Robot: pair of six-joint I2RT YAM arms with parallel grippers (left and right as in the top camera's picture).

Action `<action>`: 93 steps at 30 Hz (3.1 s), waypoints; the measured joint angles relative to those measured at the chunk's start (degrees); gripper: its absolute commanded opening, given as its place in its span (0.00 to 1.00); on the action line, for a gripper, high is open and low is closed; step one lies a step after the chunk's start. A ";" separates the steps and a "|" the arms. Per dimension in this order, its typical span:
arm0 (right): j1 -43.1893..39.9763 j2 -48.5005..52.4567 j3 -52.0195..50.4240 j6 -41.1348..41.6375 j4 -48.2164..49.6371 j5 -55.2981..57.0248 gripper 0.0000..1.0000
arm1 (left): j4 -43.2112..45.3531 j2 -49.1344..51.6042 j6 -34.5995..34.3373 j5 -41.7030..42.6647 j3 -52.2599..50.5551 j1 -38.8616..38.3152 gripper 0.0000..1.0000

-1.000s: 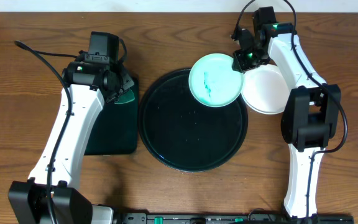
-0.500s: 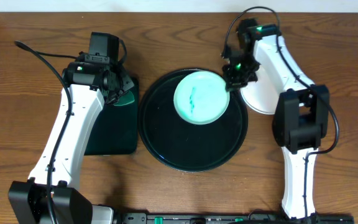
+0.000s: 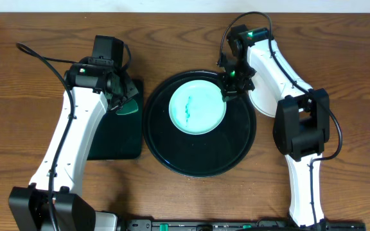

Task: Clean dirty plates on tray and stack at the side
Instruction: 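Pull the pale green plate to the round tray center with the right gripper, then scrub the pale green plate with the sponge in the left gripper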

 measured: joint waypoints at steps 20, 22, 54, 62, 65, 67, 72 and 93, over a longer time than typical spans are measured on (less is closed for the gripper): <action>3.26 0.00 0.00 2.64 -1.90 5.75 0.01 | -0.87 0.00 0.00 -0.02 -0.02 0.00 0.07; 3.82 0.00 0.00 3.30 -2.27 7.48 0.01 | -0.52 0.00 0.00 0.00 -0.20 0.00 0.07; 4.15 -0.02 -2.82 4.22 -3.28 7.32 0.20 | 1.53 2.32 5.60 0.00 -1.11 -3.69 0.07; 4.98 -3.72 -3.54 4.13 -0.15 10.25 0.20 | 1.55 3.65 5.66 -0.02 -1.14 -3.69 0.07; 4.94 -10.19 -4.59 4.15 0.98 12.52 0.20 | 1.60 3.65 5.66 -0.02 -1.16 -3.69 0.07; 4.94 -16.31 -6.97 4.15 3.69 13.73 0.20 | 1.77 3.65 5.66 0.00 -1.16 -3.69 0.07; 4.94 -34.75 -26.43 5.05 21.40 14.80 0.41 | 1.97 3.65 5.68 0.02 -1.22 -3.69 0.07; 4.24 -21.94 -45.35 14.67 41.11 1.99 0.16 | 5.38 4.74 5.62 -0.02 -1.25 -7.87 0.07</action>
